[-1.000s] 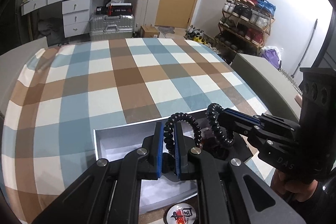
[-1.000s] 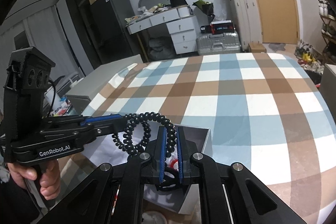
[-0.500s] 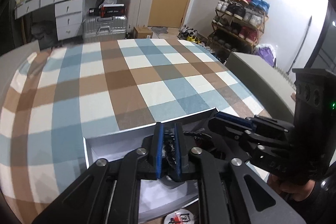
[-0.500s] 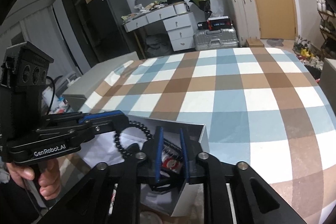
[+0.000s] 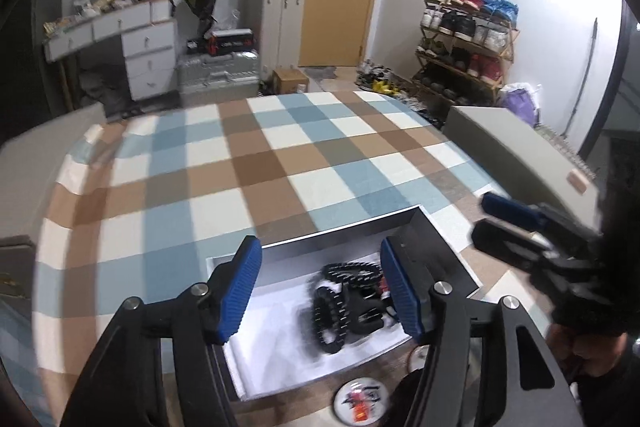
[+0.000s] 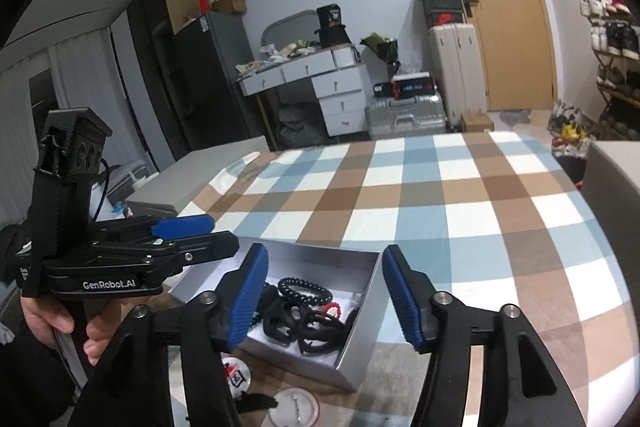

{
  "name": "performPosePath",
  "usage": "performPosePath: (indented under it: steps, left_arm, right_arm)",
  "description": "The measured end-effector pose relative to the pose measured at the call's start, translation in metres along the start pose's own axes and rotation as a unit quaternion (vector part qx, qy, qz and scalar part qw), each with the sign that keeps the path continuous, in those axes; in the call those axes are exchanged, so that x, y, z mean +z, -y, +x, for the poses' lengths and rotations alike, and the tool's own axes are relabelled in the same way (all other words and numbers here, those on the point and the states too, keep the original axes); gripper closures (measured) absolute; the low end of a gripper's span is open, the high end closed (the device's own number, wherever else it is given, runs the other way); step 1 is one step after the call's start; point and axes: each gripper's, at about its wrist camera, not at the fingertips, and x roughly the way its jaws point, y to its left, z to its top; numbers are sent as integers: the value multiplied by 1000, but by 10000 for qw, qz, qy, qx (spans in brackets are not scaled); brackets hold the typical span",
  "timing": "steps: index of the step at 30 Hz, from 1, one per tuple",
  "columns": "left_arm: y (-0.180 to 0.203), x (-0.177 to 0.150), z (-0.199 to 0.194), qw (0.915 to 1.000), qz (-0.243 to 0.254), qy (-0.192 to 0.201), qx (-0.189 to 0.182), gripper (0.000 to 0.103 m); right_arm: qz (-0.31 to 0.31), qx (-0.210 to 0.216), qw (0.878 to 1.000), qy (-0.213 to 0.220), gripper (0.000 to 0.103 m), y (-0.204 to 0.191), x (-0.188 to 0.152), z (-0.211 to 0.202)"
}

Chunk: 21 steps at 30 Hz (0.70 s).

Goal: Organize jewelry
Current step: 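Pull both open tools back from the box toward the black claw clips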

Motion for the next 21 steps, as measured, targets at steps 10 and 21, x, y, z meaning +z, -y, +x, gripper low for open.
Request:
performPosePath:
  steps: [10, 21]
  left_arm:
    - [-7, -16, -25, 9977, -76, 252, 628, 29]
    - [-9, -49, -37, 9952, -428, 132, 868, 15]
  right_arm:
    - [-211, 38, 9996, 191, 14, -22, -14, -28]
    - [-231, -182, 9993, -250, 6, -21, -44, -28]
